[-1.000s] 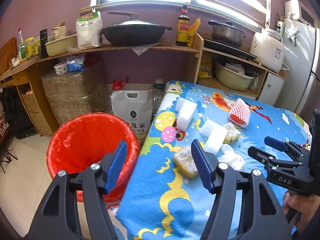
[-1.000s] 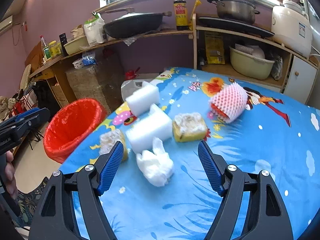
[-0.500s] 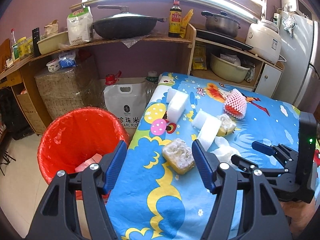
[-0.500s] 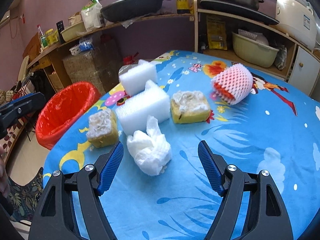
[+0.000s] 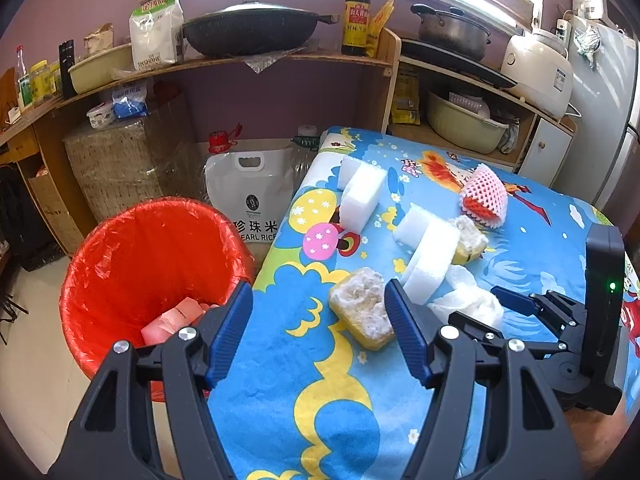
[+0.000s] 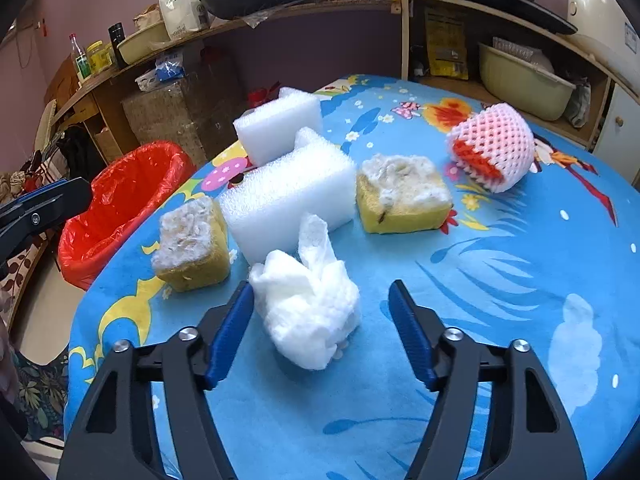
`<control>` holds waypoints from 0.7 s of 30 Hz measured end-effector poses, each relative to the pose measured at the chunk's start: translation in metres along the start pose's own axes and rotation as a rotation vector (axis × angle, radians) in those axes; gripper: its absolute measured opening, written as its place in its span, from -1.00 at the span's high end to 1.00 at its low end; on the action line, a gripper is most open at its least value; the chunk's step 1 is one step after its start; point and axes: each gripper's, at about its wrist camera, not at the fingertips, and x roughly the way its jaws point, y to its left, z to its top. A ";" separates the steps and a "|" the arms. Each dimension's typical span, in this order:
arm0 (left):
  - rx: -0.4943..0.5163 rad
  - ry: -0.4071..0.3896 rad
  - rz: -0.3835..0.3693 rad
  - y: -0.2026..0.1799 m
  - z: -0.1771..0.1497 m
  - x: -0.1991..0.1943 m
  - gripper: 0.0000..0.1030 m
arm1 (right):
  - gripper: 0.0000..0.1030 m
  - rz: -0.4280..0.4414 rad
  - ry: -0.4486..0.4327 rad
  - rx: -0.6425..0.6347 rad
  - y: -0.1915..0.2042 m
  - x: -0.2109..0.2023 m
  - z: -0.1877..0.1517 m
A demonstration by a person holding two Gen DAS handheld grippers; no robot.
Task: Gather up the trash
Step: 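Grasp the yellow crusty sponge with the left tool while the right tool grasps the tissue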
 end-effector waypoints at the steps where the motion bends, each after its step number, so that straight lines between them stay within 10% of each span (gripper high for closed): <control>1: 0.000 0.002 -0.001 0.000 0.000 0.002 -0.28 | -0.08 0.005 0.006 0.002 0.000 0.002 0.000; 7: -0.002 0.021 -0.010 -0.002 -0.001 0.014 -0.28 | 0.27 0.026 0.019 0.013 -0.002 0.006 0.002; 21: 0.003 0.098 -0.065 -0.029 -0.009 0.055 -0.40 | 0.28 0.003 -0.069 0.085 -0.036 -0.034 0.007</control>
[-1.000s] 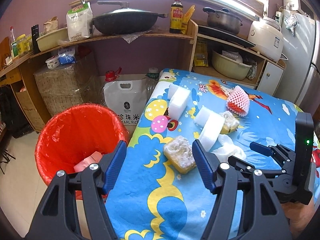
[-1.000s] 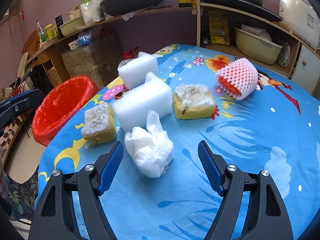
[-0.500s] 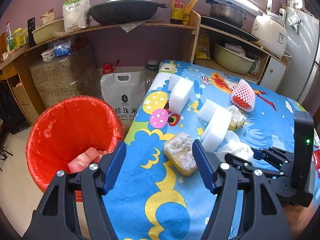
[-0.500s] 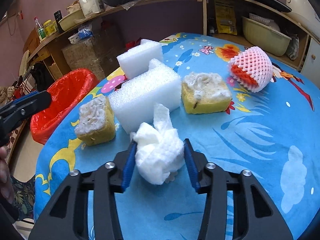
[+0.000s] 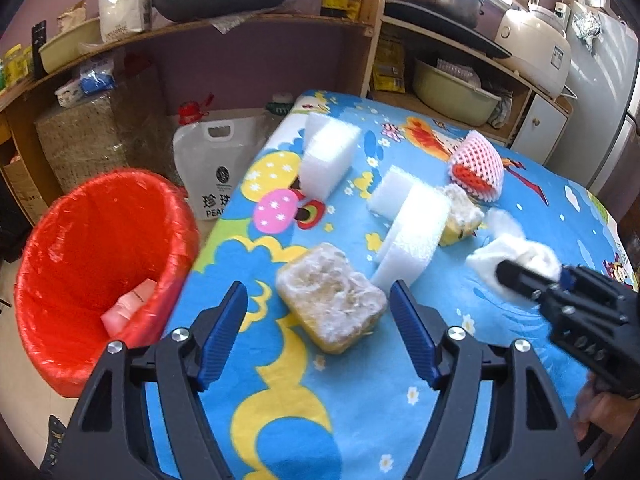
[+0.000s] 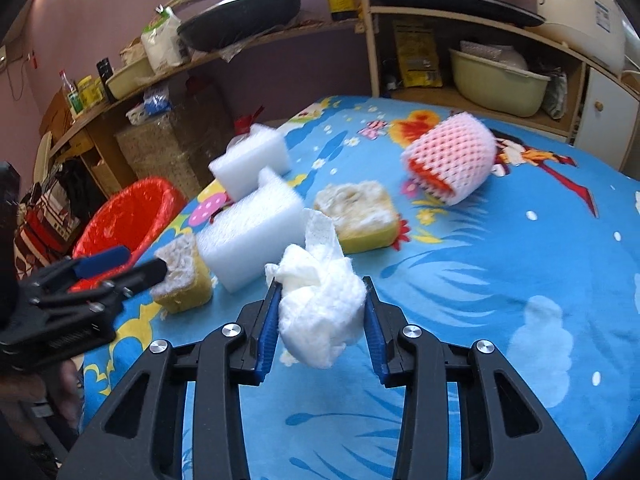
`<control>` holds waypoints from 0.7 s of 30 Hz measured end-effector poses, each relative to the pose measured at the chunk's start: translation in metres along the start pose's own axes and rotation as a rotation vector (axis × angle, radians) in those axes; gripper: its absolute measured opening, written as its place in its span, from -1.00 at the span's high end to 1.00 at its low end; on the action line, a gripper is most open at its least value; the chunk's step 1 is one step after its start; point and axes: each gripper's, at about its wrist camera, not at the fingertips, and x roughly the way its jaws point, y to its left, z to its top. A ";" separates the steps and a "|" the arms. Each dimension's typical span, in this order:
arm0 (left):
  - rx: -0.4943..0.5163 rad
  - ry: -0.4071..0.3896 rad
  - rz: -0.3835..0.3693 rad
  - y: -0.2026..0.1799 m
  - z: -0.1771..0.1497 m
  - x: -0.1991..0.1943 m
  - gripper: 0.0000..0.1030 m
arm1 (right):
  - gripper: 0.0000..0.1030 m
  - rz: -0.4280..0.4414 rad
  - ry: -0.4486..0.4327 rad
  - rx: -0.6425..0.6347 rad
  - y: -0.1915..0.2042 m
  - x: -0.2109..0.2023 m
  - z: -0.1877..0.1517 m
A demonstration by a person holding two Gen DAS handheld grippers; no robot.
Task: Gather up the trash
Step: 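Grasp the yellow crusty sponge with the left tool while the right tool grasps the tissue, then carry the sponge and tissue over the red bin with both tools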
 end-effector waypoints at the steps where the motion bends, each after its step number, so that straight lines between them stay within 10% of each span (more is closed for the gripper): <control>1: -0.001 0.010 -0.003 -0.002 0.000 0.004 -0.41 | 0.28 -0.003 -0.007 0.003 -0.002 -0.003 0.001; 21: 0.023 0.075 0.057 -0.013 -0.001 0.027 -0.08 | 0.28 -0.016 -0.039 0.023 -0.014 -0.021 0.002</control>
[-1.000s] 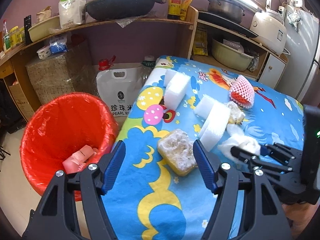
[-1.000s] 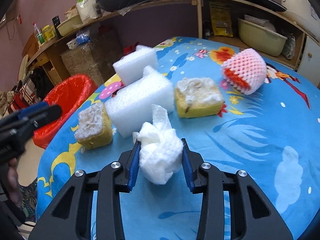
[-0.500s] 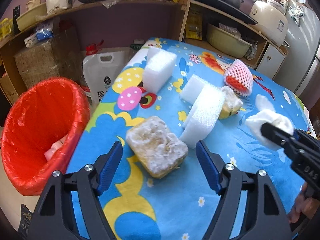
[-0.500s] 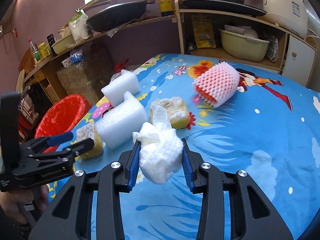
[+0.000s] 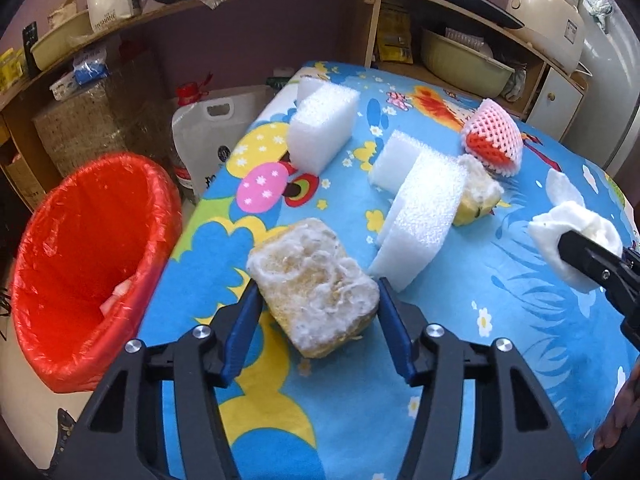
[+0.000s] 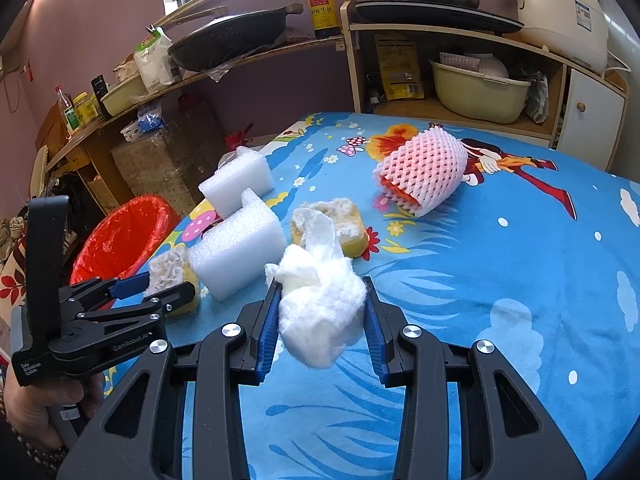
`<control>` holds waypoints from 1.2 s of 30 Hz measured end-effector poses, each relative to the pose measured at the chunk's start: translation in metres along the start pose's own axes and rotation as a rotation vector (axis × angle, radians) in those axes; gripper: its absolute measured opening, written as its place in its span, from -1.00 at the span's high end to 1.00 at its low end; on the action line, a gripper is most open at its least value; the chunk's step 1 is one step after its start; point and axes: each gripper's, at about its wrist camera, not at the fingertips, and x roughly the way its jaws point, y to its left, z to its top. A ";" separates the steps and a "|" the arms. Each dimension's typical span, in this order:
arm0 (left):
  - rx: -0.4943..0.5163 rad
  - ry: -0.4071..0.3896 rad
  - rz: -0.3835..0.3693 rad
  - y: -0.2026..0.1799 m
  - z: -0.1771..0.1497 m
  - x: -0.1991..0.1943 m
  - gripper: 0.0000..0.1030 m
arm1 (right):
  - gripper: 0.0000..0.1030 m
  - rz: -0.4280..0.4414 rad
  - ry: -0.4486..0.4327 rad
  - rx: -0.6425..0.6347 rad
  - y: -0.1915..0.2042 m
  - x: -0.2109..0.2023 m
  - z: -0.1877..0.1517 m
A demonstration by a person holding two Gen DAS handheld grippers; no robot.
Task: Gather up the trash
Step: 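Carry the sponge and tissue over the red bin with both tools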
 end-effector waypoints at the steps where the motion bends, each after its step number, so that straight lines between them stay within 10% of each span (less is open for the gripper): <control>1: -0.003 -0.008 -0.003 0.002 0.001 -0.004 -0.08 | 0.28 -0.001 0.000 -0.001 0.001 0.000 0.000; 36: -0.246 -0.205 0.117 0.177 0.007 -0.108 -0.09 | 0.28 0.080 -0.037 -0.141 0.111 0.006 0.044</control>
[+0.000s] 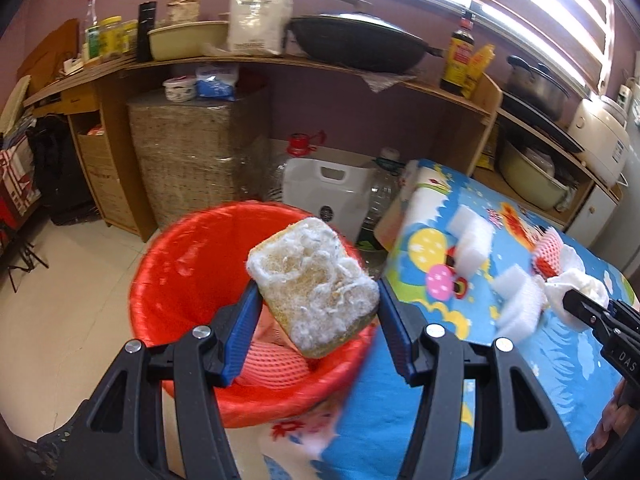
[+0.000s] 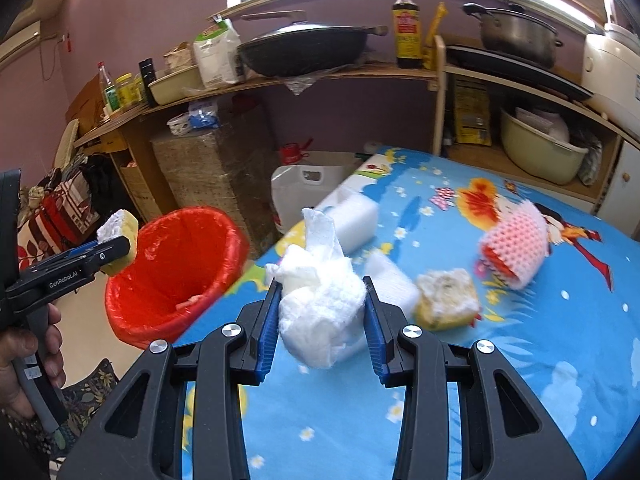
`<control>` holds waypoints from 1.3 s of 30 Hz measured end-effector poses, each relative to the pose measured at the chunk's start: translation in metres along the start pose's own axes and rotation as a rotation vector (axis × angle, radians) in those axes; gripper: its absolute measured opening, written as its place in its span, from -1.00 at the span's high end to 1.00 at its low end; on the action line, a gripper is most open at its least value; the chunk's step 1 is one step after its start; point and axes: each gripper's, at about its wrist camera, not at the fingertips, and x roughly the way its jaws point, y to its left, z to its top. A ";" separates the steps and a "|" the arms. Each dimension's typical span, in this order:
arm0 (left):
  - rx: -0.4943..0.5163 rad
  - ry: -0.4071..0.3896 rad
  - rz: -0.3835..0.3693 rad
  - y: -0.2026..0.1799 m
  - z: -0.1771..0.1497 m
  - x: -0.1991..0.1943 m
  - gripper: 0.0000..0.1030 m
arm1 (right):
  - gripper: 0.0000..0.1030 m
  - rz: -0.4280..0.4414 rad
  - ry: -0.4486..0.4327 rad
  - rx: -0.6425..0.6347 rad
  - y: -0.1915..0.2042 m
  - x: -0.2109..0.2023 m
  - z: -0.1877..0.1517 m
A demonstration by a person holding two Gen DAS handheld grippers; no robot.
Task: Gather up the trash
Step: 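Carry the sponge and tissue over the red bin with both tools, then open both tools to drop the sponge and tissue into the bin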
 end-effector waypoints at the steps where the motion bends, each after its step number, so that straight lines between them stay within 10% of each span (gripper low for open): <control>1: -0.005 -0.002 0.005 0.005 0.001 -0.001 -0.09 | 0.28 0.006 0.001 -0.009 0.006 0.003 0.002; 34: -0.042 -0.065 0.107 0.085 0.048 0.002 -0.14 | 0.24 0.210 0.011 -0.192 0.146 0.090 0.064; 39: -0.061 -0.070 0.117 0.090 0.049 0.001 -0.34 | -0.21 0.223 0.010 -0.211 0.155 0.098 0.066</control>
